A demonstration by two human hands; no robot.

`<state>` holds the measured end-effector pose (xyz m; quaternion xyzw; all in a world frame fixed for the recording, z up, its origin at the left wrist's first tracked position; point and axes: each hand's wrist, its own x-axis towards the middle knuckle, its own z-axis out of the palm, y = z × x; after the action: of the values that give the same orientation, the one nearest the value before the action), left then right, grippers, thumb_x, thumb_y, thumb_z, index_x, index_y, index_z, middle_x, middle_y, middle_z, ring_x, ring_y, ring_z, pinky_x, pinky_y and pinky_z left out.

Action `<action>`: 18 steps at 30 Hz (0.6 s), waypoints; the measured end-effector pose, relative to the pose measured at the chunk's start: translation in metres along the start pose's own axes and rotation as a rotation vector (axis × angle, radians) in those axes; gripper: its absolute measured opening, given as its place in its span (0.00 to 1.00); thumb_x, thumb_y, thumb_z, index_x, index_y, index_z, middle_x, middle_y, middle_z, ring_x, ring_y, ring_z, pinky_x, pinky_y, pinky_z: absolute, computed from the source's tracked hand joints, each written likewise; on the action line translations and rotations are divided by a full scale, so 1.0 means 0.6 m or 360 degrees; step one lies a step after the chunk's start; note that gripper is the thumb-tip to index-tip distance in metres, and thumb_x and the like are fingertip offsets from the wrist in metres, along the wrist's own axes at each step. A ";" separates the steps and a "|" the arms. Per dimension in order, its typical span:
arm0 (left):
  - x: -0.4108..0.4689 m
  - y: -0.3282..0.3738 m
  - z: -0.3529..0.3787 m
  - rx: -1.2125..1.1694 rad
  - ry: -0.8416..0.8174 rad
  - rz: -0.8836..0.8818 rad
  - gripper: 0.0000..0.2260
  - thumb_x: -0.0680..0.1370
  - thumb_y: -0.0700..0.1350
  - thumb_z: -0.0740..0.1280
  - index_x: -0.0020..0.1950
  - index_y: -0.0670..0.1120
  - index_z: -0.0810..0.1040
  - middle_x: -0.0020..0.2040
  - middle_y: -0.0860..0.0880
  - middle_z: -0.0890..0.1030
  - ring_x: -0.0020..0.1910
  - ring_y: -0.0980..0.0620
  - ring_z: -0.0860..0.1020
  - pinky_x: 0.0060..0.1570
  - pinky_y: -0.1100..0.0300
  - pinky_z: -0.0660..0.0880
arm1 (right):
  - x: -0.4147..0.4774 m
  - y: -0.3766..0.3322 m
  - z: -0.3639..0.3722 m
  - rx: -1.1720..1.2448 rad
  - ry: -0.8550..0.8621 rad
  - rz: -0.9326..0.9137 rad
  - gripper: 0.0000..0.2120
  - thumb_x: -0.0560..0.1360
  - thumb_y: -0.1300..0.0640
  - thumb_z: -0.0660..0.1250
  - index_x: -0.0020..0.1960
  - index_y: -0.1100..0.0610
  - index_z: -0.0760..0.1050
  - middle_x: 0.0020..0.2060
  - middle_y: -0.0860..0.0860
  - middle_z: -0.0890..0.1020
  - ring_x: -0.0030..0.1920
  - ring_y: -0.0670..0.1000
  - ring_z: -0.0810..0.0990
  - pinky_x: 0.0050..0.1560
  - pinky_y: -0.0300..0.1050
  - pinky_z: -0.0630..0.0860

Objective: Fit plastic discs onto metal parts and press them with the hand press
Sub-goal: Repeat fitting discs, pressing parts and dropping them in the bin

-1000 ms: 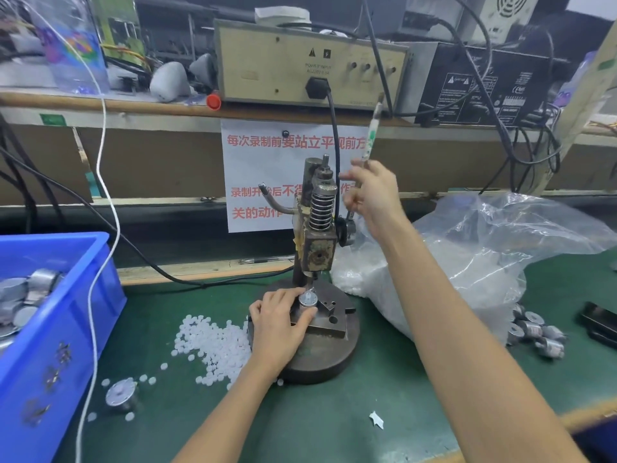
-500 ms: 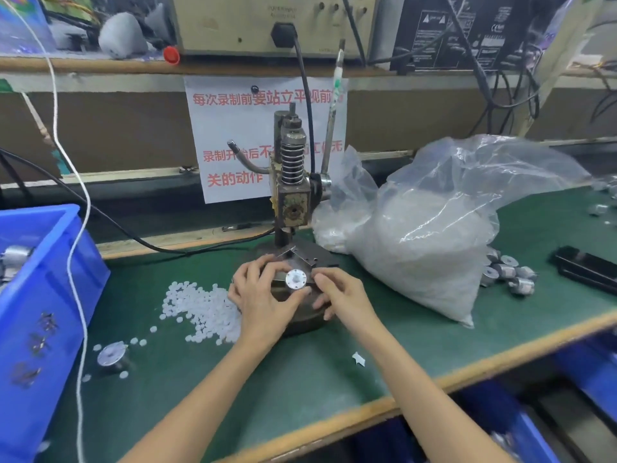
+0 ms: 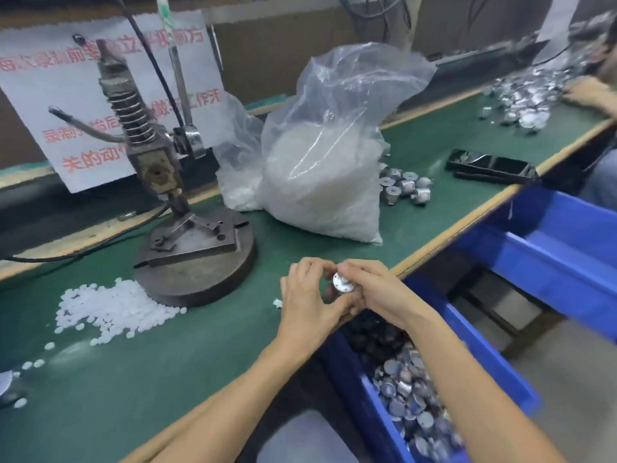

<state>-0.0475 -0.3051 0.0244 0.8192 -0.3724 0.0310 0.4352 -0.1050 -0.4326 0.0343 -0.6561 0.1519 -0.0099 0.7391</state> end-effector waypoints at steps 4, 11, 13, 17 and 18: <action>-0.014 0.046 0.076 -0.0070 -0.0317 0.0182 0.13 0.70 0.43 0.74 0.51 0.43 0.76 0.47 0.50 0.74 0.48 0.52 0.71 0.48 0.67 0.64 | -0.064 0.044 -0.086 0.0123 0.0218 0.0065 0.10 0.79 0.57 0.60 0.46 0.60 0.78 0.37 0.56 0.79 0.29 0.49 0.77 0.29 0.39 0.74; -0.043 0.063 0.145 0.0006 -0.0682 0.0301 0.16 0.74 0.38 0.66 0.62 0.42 0.73 0.57 0.46 0.74 0.57 0.49 0.70 0.59 0.62 0.65 | -0.071 0.219 -0.192 -0.0413 0.0921 0.0494 0.08 0.79 0.62 0.59 0.48 0.62 0.77 0.41 0.56 0.79 0.39 0.55 0.78 0.40 0.50 0.75; -0.040 0.060 0.144 0.0027 -0.0681 0.0312 0.15 0.74 0.37 0.66 0.61 0.42 0.74 0.56 0.47 0.75 0.55 0.49 0.71 0.57 0.62 0.65 | -0.055 0.279 -0.205 -0.0869 0.0985 0.0620 0.07 0.77 0.64 0.60 0.50 0.61 0.77 0.47 0.56 0.79 0.48 0.54 0.77 0.54 0.51 0.73; -0.028 0.058 0.131 -0.0016 -0.0630 0.0300 0.13 0.74 0.35 0.66 0.58 0.43 0.76 0.54 0.50 0.76 0.48 0.57 0.70 0.52 0.70 0.64 | -0.045 0.358 -0.210 -0.1399 0.0819 0.0699 0.20 0.76 0.64 0.58 0.67 0.54 0.72 0.61 0.59 0.72 0.64 0.59 0.69 0.64 0.48 0.66; -0.025 0.057 0.127 -0.0028 -0.0617 0.0299 0.12 0.74 0.34 0.66 0.57 0.43 0.77 0.53 0.51 0.76 0.46 0.61 0.69 0.51 0.73 0.64 | -0.044 0.365 -0.209 -0.1481 0.0787 0.0722 0.22 0.76 0.63 0.58 0.69 0.51 0.70 0.62 0.59 0.70 0.65 0.59 0.67 0.65 0.50 0.66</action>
<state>-0.1011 -0.3642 -0.0051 0.7676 -0.5241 -0.0899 0.3579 -0.2005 -0.5177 -0.1849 -0.8415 0.4457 0.0638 0.2985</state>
